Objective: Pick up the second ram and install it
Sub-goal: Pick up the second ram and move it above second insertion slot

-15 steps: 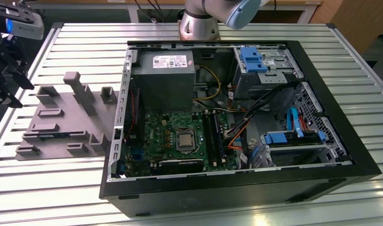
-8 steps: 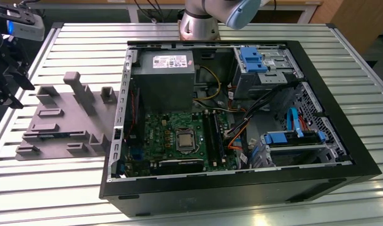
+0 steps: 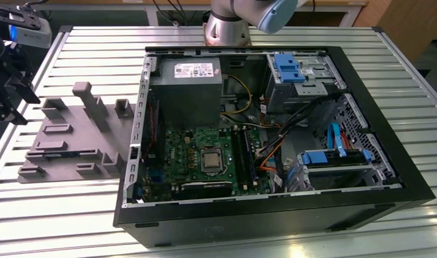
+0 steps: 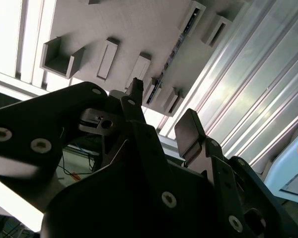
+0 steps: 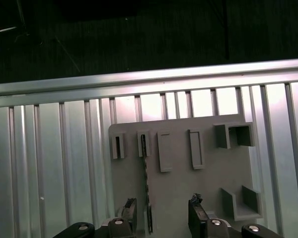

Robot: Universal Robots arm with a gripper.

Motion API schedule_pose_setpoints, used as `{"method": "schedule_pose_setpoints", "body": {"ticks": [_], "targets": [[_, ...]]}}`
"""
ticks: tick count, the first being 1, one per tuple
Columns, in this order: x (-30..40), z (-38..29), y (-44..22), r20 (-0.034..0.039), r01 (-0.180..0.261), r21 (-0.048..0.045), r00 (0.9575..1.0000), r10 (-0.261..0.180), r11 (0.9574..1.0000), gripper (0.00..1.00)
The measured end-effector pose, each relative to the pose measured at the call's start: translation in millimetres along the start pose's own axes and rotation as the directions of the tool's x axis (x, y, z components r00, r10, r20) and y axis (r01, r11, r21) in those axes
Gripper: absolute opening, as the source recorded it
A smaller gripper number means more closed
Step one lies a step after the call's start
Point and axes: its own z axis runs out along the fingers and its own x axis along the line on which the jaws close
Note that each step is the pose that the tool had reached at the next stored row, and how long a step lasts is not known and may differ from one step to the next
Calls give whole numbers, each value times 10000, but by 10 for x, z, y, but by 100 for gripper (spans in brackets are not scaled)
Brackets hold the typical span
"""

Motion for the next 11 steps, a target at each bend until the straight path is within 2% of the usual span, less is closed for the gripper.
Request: {"method": "schedule_pose_setpoints", "body": {"ticks": [11], "targets": [[4,45,-2,0,1,0,10000,-1,10000,53]]}}
